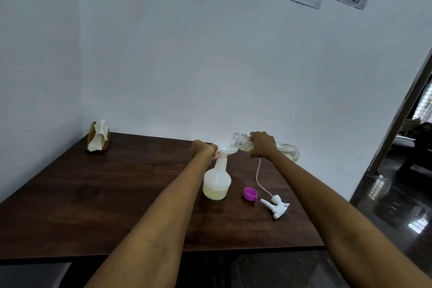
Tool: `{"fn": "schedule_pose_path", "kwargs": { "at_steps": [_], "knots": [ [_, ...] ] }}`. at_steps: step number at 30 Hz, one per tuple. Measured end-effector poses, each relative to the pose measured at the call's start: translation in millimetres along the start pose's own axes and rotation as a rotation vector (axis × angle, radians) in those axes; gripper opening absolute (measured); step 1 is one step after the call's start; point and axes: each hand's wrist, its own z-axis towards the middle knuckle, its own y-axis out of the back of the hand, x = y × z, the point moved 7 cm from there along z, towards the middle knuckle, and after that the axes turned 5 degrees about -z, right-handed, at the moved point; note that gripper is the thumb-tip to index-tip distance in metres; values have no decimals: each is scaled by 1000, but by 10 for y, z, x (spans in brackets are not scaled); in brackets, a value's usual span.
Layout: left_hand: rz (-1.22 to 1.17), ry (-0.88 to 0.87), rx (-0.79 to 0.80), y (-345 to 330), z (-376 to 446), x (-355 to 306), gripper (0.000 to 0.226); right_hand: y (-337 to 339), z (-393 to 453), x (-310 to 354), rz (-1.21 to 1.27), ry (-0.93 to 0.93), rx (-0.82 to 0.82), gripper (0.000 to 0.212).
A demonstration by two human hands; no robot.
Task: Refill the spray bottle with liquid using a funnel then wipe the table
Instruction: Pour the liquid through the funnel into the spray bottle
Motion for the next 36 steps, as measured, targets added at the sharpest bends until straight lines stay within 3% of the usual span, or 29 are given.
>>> {"fn": "schedule_pose_path", "kwargs": {
  "at_steps": [5,17,25,29,33,36],
  "knots": [
    [1,-38,-7,12,-36,-53,45,27,3,6,22,5,-7,28],
    [9,-44,-16,22,-26,-54,44,49,-4,14,5,16,-11,27],
    [-22,-32,6,-16,-9,-50,39,52,-3,16,-33,24,-10,29],
    [-48,-15,6,4,-75,-55,15,62,-4,24,-43,27,-12,27],
    [-27,-24,4,-1,-35,-47,39,59,-9,38,-32,30,-14,25],
    [-1,-30,2,6,-41,-48,39,51,-18,43,-17,29,-10,25]
  ]
}}
